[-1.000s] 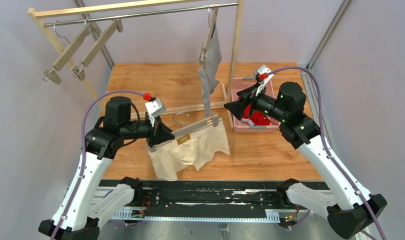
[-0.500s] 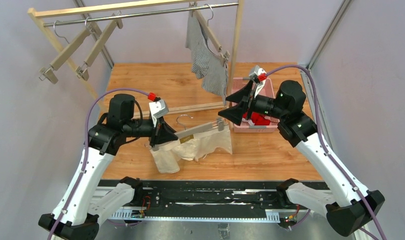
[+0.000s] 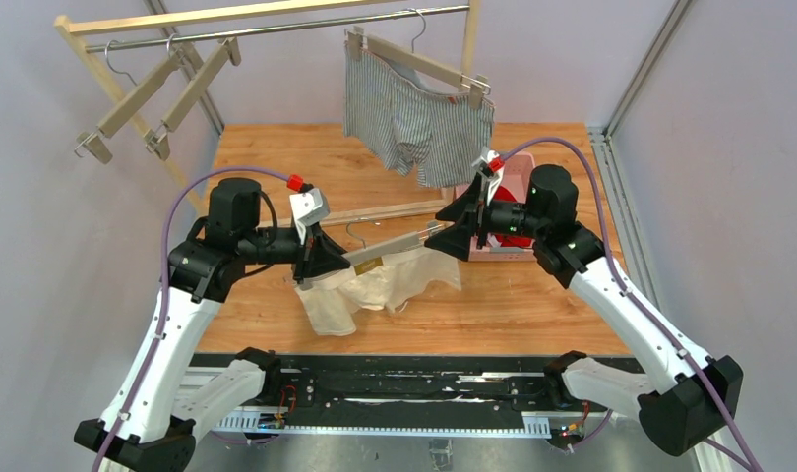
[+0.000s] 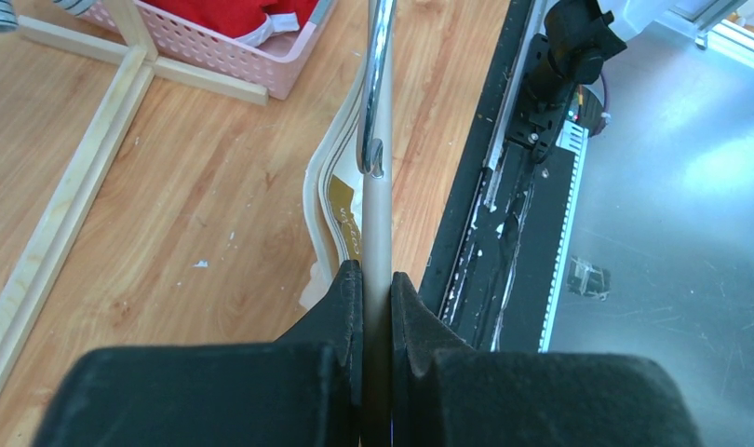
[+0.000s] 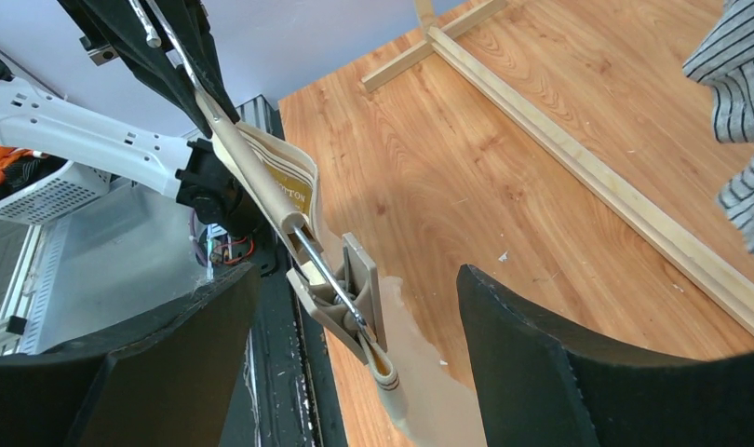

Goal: Remove the underwear clipped to the hanger

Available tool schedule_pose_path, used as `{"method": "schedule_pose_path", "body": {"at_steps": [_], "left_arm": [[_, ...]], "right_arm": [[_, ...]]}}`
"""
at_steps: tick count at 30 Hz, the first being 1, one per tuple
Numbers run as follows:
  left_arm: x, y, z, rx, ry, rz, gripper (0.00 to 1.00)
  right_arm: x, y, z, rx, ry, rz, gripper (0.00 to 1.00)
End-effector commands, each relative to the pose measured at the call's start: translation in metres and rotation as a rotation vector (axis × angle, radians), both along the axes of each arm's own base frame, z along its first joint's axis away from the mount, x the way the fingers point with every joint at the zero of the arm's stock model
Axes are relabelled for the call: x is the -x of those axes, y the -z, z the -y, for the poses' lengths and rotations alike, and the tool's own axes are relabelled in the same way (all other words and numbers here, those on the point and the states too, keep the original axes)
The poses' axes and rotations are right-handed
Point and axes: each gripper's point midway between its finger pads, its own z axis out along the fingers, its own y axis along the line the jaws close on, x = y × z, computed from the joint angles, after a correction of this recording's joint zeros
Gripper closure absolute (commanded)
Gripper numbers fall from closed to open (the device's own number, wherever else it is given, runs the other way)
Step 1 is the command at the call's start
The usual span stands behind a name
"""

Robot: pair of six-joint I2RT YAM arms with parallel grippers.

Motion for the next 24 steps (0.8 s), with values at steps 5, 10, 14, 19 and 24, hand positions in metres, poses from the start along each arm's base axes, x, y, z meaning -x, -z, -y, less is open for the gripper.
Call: {"method": "schedule_pose_path", "body": {"at_steps": [5,10,14,19,24], "left_arm": [[0.000,-0.012,0.006,0.039,0.023,0.029,1.00],[-0.004,-0.012,0.006,0.038,0.011,0.031,1.00],[-0.010,-0.017,0.008,0.054,-0.006,0.040,1.00],[-0.016,-0.025,0.010,0.068,-0.012,0.052,1.00],[-0.026,-0.036,0.009,0.075,-0.056,0.085,1.00]], "right_arm": [[-0.001,-0.008,-0.004,-0.044,-0.036,0.013,0.25],[-0.003,-0.007,-0.006,-0.041,-0.040,0.000,0.98],[-0.002,-0.009,-0.005,-0.042,-0.040,0.023,1.00],[-0.007,-0.020,0.001,-0.037,0.017,0.070,0.51],[-0.022,-0.043,0.024,-0.049,0.234,0.161,0.39]]}}
